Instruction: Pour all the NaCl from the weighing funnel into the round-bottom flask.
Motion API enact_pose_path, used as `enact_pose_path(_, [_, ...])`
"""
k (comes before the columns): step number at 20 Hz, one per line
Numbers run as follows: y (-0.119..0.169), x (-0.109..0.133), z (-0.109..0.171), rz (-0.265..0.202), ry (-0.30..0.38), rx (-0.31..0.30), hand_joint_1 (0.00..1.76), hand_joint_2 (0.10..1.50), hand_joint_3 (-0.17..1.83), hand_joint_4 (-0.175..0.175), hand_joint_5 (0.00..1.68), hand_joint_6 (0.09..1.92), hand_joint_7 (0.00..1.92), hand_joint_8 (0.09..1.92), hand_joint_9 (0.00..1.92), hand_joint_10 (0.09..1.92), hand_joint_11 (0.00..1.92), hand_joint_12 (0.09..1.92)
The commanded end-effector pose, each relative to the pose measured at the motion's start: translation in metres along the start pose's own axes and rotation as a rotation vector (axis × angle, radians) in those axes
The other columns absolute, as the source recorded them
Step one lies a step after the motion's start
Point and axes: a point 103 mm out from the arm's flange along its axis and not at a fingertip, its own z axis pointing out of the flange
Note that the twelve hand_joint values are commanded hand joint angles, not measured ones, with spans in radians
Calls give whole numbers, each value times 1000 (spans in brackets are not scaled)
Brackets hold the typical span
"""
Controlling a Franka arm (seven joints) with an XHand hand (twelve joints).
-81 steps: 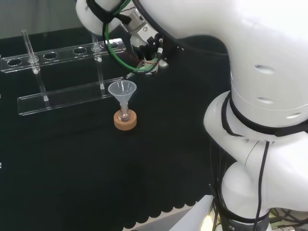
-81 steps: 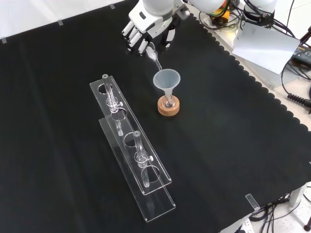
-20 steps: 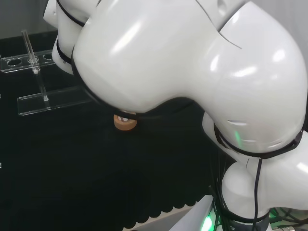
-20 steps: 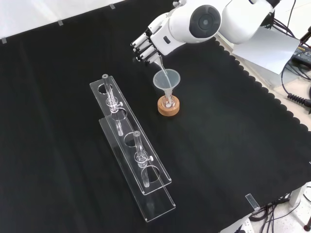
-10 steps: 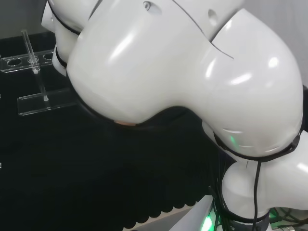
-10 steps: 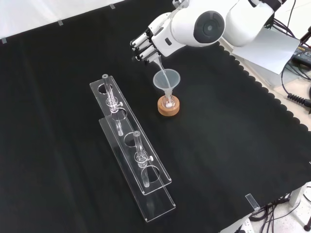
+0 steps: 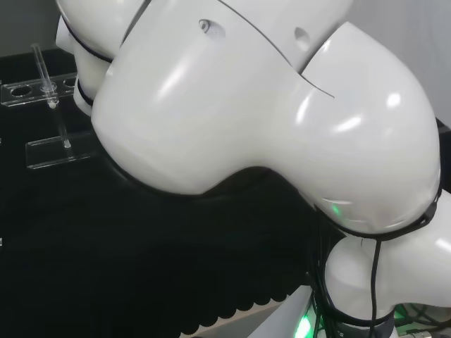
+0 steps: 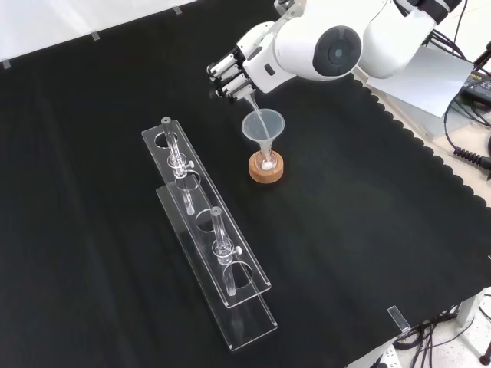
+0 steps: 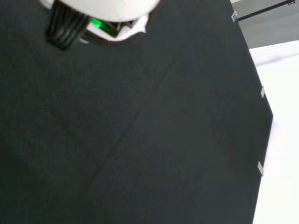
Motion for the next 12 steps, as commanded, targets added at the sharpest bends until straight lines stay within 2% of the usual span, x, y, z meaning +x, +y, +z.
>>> enact_pose_path(1, [1, 3, -4, -2, -15, 5, 1104, 676, 680, 175, 1196, 817, 374, 634, 718, 532, 354, 1315])
enact_pose_path(12, [-1, 3, -10, 12, -62, 16, 1103, 678, 680, 175, 1194, 822, 372, 634, 716, 532, 347, 1317])
